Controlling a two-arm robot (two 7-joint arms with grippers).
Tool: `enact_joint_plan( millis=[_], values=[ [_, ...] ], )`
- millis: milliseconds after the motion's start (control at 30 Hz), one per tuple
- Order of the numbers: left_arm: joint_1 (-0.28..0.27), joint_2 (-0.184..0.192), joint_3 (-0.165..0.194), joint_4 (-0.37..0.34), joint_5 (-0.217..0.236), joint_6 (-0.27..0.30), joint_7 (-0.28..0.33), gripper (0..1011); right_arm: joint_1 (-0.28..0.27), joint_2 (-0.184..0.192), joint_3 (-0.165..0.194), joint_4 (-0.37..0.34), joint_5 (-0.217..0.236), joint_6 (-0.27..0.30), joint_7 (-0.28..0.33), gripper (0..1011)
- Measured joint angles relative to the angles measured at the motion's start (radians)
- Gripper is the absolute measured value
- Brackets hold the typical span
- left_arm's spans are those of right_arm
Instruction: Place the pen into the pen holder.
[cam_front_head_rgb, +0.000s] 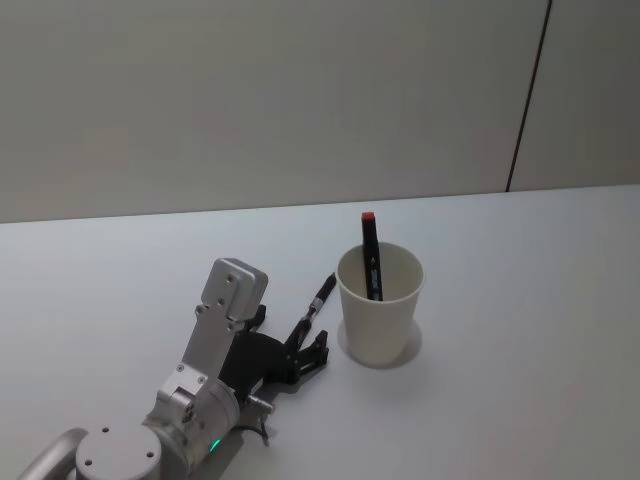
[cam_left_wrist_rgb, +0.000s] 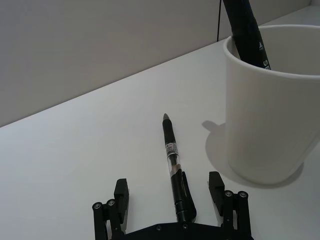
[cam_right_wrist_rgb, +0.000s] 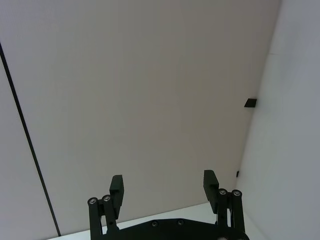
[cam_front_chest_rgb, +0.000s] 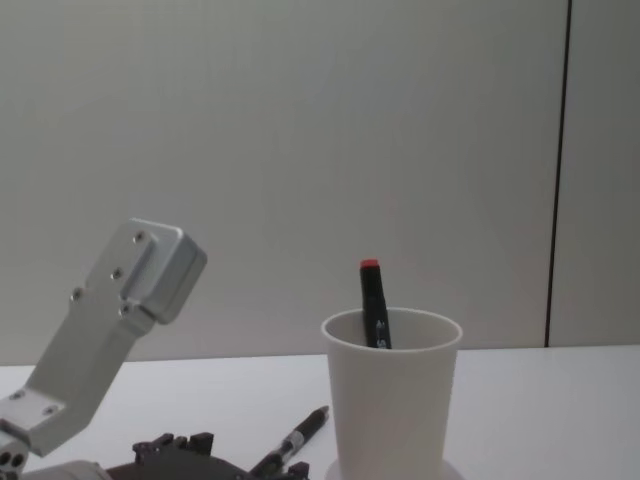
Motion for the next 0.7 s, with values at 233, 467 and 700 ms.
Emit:
enact_joint_plan(
  millis=[233,467,700],
  values=[
    [0.0,-0.001,0.0,0.001,-0.002,0.002,-0.001,999,0.0,0.0,0.0,0.0,0.0,0.0,0.0,1001],
    [0.001,-0.001,0.0,0.002,-0.003,0.003,-0.003,862,0.0,0.0,0.0,0.0,0.0,0.0,0.0,1001],
    [0.001,-0.002,0.0,0.002,-0.003,0.004,-0.003,675,0.0,0.0,0.0,0.0,0.0,0.0,0.0,1002]
  ],
)
